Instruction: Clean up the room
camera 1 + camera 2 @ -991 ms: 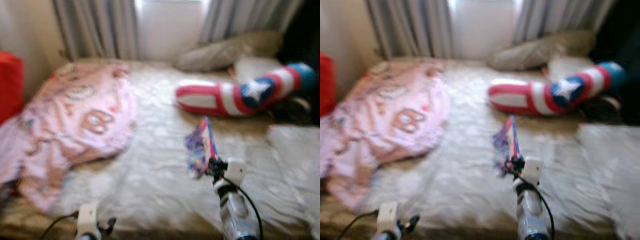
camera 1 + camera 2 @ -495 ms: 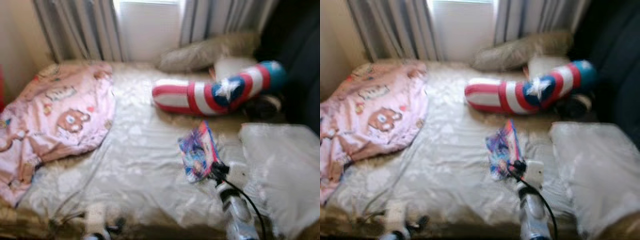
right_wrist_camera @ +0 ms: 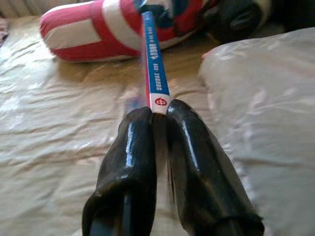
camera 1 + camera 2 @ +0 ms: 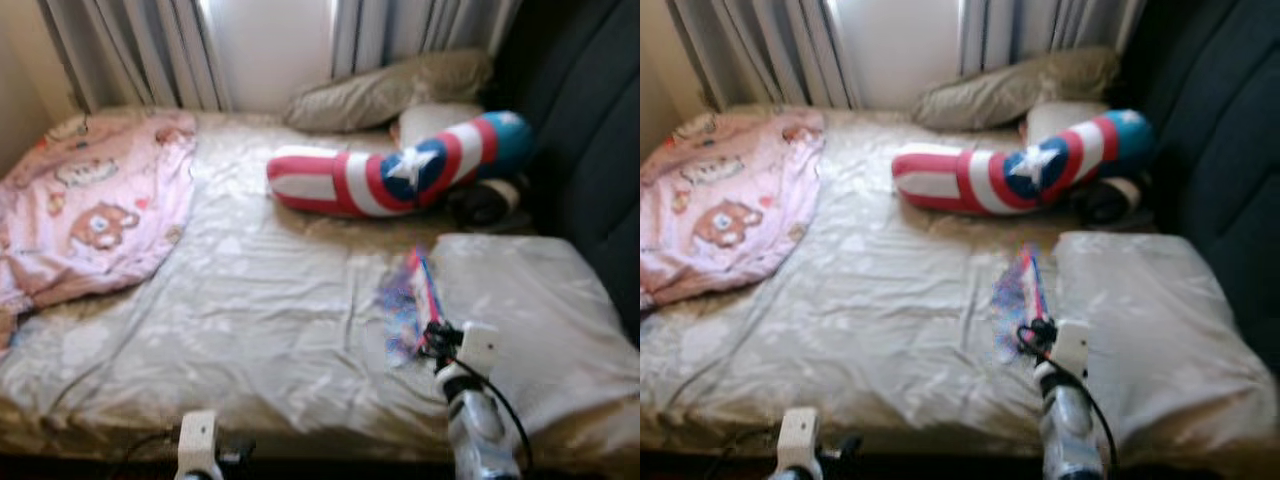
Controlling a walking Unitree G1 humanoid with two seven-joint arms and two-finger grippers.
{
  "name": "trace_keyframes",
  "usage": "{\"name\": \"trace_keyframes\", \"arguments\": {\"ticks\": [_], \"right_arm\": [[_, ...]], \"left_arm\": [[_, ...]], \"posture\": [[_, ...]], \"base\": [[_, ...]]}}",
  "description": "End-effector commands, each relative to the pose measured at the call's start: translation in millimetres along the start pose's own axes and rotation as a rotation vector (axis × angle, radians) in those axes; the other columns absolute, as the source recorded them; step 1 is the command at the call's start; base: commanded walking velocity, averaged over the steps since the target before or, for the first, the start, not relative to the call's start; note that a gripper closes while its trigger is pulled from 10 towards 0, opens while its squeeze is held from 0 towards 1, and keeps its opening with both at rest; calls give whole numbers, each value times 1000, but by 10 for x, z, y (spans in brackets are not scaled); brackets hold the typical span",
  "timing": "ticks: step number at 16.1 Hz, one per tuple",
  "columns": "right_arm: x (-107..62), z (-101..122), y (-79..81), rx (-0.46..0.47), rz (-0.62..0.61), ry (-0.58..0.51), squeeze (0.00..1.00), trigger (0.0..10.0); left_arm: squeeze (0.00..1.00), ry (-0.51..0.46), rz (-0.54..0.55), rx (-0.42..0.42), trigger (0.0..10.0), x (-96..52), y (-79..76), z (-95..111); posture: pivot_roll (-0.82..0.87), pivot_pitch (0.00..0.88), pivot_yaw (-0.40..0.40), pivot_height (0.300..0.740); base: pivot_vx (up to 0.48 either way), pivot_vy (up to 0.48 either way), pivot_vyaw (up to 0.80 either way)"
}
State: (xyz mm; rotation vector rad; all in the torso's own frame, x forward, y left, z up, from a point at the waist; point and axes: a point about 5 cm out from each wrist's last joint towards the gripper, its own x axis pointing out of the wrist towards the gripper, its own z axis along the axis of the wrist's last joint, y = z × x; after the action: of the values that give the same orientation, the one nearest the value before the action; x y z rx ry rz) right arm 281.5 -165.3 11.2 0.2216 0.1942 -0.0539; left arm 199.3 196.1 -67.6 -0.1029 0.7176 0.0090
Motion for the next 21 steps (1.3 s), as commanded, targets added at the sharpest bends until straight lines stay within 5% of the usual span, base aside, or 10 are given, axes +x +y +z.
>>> {"name": "trace_keyframes", "arguments": {"ticks": [1, 10, 21], "right_arm": [[49, 110, 50, 5, 11, -58, 0, 10000], [54, 127, 42, 7, -5, -70, 0, 10000], [65, 133, 50, -3, -14, -67, 0, 10000]], "left_arm": [[0, 18, 28, 13, 10000, -25, 111, -16], [0, 34, 25, 12, 10000, -44, 135, -56], [0, 36, 29, 13, 10000, -48, 129, -70]], "posture": [[71, 0, -60, 740], [70, 0, -58, 740], [72, 0, -58, 740]], "base": [[0, 0, 0], [0, 0, 0], [247, 0, -70]]}}
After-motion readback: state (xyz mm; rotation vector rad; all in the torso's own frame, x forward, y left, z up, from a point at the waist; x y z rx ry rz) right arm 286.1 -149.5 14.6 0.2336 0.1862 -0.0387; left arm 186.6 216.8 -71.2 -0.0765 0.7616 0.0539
